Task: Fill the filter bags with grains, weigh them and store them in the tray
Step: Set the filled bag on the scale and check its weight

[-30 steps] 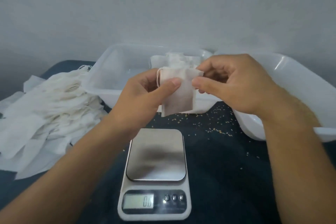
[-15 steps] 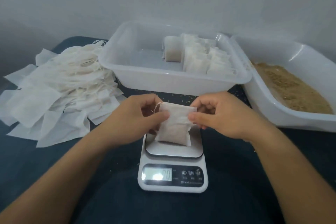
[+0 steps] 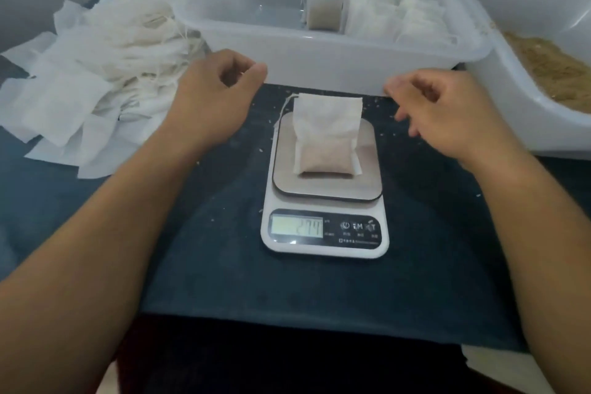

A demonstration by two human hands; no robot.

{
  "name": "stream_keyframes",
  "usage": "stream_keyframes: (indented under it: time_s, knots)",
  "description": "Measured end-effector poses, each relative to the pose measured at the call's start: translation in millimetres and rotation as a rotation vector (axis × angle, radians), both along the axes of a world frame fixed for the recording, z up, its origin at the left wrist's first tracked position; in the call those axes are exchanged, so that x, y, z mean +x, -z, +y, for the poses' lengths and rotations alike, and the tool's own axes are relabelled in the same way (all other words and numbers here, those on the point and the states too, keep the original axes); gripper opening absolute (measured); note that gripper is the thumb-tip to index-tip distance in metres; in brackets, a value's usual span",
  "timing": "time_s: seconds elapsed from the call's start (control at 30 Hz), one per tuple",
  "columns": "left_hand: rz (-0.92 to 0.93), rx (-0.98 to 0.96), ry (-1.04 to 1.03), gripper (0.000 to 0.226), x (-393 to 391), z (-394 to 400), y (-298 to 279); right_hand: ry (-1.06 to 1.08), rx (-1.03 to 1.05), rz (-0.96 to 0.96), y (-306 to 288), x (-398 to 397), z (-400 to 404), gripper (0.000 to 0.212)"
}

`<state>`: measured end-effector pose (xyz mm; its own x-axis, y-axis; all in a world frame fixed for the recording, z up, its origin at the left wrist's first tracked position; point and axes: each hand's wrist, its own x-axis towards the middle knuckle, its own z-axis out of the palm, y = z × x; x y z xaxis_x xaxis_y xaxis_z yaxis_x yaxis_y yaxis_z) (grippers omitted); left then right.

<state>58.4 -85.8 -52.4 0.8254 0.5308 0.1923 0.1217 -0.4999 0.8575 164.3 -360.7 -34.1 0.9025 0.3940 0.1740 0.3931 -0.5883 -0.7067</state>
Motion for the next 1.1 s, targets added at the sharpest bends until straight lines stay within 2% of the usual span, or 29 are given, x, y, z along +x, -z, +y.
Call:
stream_keyframes:
  time_s: [0.1,0.2,0.53,0.7,0.8,0.83,0.9,0.93,1.03,1.1]
  knots:
    - [0.006,-0.025,-0.028,0.026,5,5,4,0.062,0.02,-0.05,7,4,1,0.041]
    - [0.0,-0.056,-0.033,0.026,8,7,6,0.062,0.064,-0.067,9,5,2,0.031]
    - [-0.018,-0.048,0.013,0.021,10,4,12,0.036,0.047,-0.071,10,-6,9,0.027]
    - [-0.032,-0.041,0.042,0.017,10,3,8,-0.044,0.032,-0.027,8,-12,15,0.04]
    - [-0.028,-0.026,0.053,0.016,9,1,6,-0.14,0.053,0.038,5,-16,24,0.06]
    - [-0.029,-0.023,0.057,0.016,9,1,6,-0.178,0.063,0.062,3,-17,27,0.056]
    - [-0.033,-0.016,0.06,0.017,9,1,5,-0.224,0.062,0.094,-2,-18,35,0.03]
    - [-0.032,-0.011,0.06,0.017,9,2,5,-0.239,0.038,0.098,-5,-18,38,0.026]
    - [-0.025,-0.003,0.056,0.017,8,2,6,-0.273,-0.019,0.1,-11,-21,46,0.036]
    - [-0.031,-0.022,0.046,0.016,7,1,7,-0.301,-0.021,0.122,-21,-26,51,0.031]
